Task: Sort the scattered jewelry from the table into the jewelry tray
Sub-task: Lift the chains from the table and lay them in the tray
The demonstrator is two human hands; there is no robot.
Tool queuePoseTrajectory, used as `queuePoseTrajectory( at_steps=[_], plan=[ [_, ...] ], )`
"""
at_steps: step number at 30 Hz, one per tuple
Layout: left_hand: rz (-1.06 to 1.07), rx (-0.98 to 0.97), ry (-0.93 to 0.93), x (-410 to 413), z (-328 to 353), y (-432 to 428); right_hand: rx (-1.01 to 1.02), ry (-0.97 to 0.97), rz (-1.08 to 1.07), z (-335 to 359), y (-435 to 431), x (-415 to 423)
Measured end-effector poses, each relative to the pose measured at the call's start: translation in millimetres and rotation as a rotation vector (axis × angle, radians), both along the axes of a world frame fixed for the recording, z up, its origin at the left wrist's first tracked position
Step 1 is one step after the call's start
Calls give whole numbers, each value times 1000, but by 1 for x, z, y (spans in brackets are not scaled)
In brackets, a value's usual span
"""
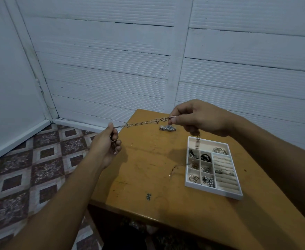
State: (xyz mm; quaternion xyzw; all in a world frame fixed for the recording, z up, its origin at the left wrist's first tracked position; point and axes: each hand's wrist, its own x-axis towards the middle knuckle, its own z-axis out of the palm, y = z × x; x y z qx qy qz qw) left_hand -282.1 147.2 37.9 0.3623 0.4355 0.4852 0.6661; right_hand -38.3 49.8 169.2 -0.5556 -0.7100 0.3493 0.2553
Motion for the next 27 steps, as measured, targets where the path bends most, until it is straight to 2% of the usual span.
queuePoseTrajectory(
  at_steps=[4,9,16,23,27],
  plan=[
    [-20,-37,-51,3,-4,-6,110,-60,-33,8,-9,1],
    [-80,-201,-309,18,-8,-26,154,-58,-56,16,-20,-5],
    [-180,-405,-531,55,-25,-71,235,-144,-159,26,-29,-15],
    [-312,-510,-650,87,-28,-111,243,-173,-315,21,-29,-18],
    [-319,-546,-713,92,-27,-120,248,-188,-374,14,-29,-24]
  ],
)
